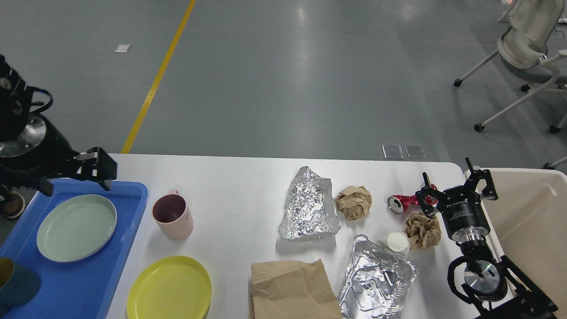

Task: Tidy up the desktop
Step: 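Raise the left gripper and move it toward the pink mug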

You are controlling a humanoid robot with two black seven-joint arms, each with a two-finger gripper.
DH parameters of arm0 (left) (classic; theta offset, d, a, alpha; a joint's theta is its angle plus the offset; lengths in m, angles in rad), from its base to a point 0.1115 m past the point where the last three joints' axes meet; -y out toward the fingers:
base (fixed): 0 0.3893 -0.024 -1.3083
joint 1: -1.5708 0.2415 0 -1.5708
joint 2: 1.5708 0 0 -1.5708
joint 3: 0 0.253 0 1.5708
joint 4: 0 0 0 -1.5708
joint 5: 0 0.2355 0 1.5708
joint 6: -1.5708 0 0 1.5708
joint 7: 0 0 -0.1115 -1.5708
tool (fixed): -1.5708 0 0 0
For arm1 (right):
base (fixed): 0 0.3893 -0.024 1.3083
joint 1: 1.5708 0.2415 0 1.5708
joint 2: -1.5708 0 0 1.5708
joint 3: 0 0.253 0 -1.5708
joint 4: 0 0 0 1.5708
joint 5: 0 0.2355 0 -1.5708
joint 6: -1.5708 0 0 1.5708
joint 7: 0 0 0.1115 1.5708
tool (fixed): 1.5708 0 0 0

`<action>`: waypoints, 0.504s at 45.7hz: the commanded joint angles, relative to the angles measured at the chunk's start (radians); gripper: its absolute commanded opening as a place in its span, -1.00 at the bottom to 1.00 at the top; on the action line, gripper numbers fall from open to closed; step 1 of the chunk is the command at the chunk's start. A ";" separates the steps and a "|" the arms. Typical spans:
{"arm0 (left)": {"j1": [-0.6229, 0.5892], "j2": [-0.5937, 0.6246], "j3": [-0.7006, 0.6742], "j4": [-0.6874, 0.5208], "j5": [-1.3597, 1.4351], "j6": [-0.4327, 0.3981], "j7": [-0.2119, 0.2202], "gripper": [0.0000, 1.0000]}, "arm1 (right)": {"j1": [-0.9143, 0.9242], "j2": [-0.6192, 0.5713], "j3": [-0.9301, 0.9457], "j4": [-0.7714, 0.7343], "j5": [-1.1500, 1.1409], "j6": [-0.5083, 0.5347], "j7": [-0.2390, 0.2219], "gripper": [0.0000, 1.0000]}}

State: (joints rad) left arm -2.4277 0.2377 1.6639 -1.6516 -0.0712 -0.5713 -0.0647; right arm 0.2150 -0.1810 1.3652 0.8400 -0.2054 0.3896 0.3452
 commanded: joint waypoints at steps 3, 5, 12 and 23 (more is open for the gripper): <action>-0.102 -0.029 -0.072 -0.039 -0.051 -0.080 -0.001 0.92 | 0.000 0.000 0.000 -0.001 0.000 0.000 0.000 1.00; -0.125 -0.026 -0.073 -0.045 -0.070 -0.111 -0.006 0.92 | 0.000 0.000 0.000 -0.001 0.000 0.000 0.000 1.00; -0.137 -0.028 -0.096 -0.050 -0.104 -0.166 -0.012 0.92 | 0.000 0.000 0.000 -0.001 0.000 0.000 0.000 1.00; -0.169 -0.041 -0.128 -0.043 -0.098 -0.185 -0.009 0.92 | 0.000 0.000 0.000 -0.001 0.000 0.000 0.000 1.00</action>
State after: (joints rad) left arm -2.5843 0.2030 1.5388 -1.7011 -0.1745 -0.7505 -0.0758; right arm 0.2148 -0.1810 1.3653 0.8390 -0.2055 0.3896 0.3451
